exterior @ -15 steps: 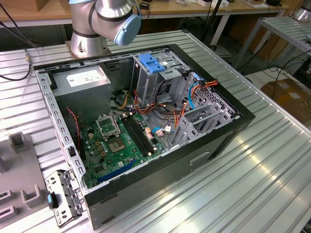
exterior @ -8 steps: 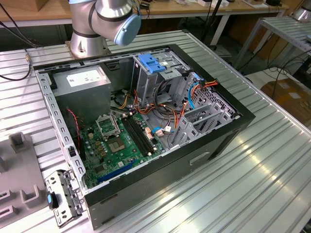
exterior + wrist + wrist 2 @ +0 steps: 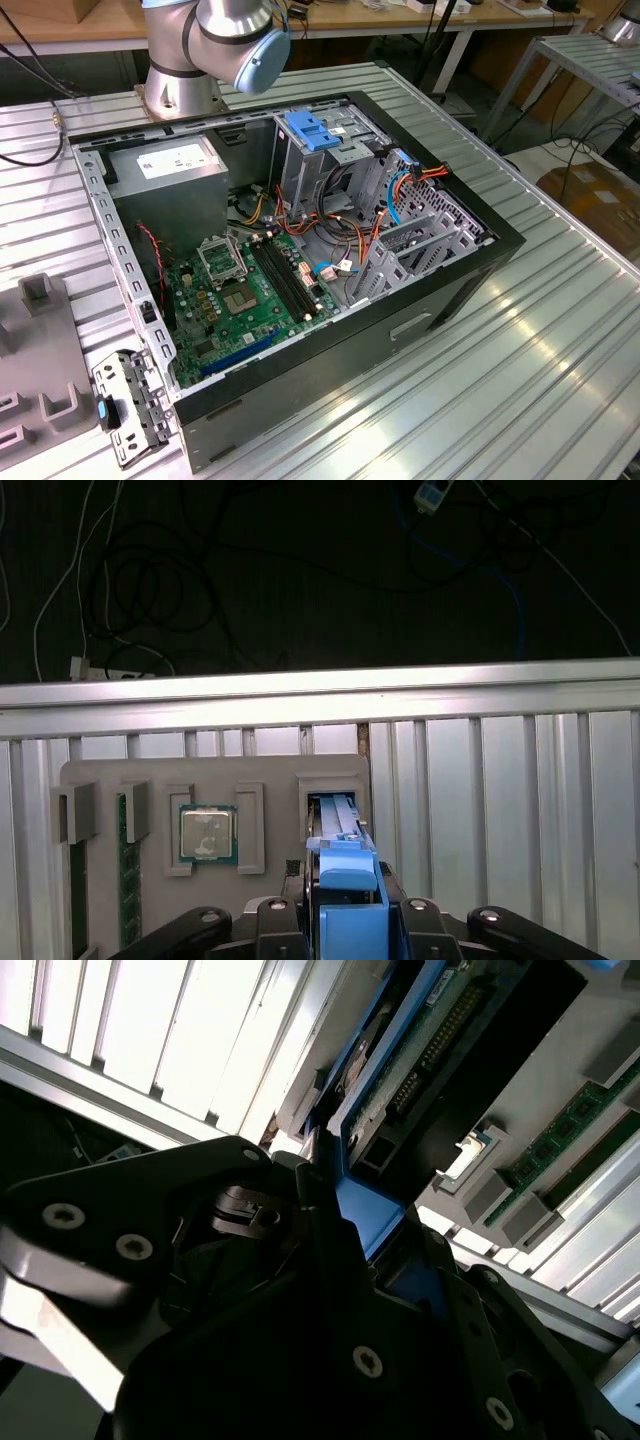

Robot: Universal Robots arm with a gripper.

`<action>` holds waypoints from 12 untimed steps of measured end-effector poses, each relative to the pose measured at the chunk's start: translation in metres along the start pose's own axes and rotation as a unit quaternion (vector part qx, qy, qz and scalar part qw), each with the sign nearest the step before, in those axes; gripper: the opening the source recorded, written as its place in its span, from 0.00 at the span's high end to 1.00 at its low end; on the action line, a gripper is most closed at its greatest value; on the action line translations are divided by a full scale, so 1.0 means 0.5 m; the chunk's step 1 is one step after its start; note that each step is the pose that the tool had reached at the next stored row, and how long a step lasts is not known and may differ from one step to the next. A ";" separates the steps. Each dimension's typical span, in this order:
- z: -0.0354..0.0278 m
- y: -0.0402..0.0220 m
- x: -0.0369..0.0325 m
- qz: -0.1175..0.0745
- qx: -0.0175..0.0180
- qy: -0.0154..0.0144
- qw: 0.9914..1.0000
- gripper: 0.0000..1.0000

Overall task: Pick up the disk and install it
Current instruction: 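Pick up the disk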

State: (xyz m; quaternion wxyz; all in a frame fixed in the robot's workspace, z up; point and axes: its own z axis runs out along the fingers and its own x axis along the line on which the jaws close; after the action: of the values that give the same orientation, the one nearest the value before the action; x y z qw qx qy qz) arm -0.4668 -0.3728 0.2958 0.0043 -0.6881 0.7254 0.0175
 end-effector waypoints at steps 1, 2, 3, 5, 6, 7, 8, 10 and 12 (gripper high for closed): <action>0.000 0.000 0.000 0.000 0.000 0.000 1.000 0.63; 0.000 0.000 0.000 0.000 0.000 0.000 1.000 0.63; 0.000 0.000 0.000 -0.002 0.000 0.000 1.000 0.63; 0.000 0.000 0.000 -0.007 0.000 0.000 1.000 0.63; 0.000 0.000 0.000 -0.007 0.000 0.000 1.000 0.63; 0.000 0.000 0.000 -0.009 0.000 0.000 1.000 0.63; 0.000 0.000 0.000 -0.010 0.000 0.000 1.000 0.63; 0.000 0.000 0.000 -0.010 0.000 0.000 1.000 0.63; 0.000 0.000 0.000 -0.010 0.000 0.000 1.000 0.63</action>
State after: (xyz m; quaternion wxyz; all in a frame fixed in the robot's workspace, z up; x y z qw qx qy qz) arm -0.4668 -0.3728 0.2957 0.0041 -0.6952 0.7185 0.0176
